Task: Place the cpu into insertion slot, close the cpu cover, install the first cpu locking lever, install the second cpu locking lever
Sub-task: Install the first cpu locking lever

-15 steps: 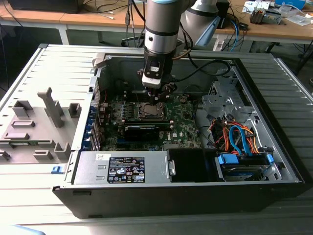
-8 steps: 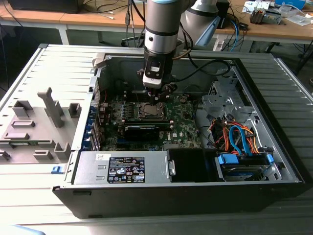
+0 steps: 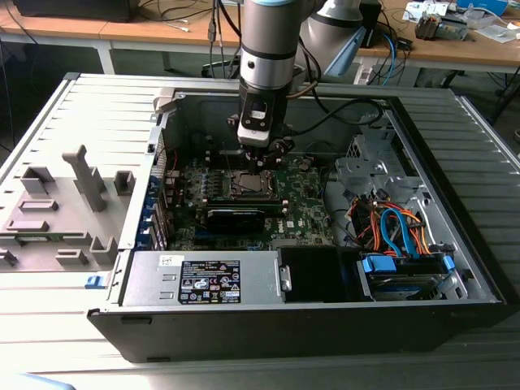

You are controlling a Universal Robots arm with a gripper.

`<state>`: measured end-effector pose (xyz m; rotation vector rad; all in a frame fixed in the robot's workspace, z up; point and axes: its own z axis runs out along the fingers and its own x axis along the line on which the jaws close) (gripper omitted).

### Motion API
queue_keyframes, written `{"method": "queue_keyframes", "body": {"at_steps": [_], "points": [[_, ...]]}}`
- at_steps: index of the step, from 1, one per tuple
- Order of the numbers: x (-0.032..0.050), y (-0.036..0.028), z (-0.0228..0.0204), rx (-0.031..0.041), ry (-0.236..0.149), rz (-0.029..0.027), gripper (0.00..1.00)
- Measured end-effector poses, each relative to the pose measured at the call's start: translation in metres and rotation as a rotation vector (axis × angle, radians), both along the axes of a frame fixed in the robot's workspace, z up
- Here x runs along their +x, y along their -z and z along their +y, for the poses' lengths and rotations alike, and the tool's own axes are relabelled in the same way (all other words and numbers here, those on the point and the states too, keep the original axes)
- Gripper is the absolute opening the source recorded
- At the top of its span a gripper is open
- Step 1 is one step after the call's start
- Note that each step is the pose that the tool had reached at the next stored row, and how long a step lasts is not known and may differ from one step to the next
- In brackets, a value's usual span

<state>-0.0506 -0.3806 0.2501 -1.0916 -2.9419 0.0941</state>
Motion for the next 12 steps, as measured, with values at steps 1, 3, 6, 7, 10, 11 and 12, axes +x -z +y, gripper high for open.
{"method": "queue_keyframes", "body": {"at_steps": [1, 3, 6, 7, 10, 11, 12], "points": [[0.0, 0.0, 0.0, 0.0, -0.001, 0.0, 0.11], [0.0, 0.0, 0.0, 0.0, -0.006, 0.0, 0.11], [0.0, 0.0, 0.0, 0.0, -0.01, 0.0, 0.11], [0.0, 0.0, 0.0, 0.0, -0.012, 0.0, 0.11], [0.0, 0.0, 0.0, 0.0, -0.019, 0.0, 0.11], [0.0, 0.0, 0.0, 0.0, -0.02, 0.0, 0.11], [0.0, 0.0, 0.0, 0.0, -0.022, 0.0, 0.11]]}}
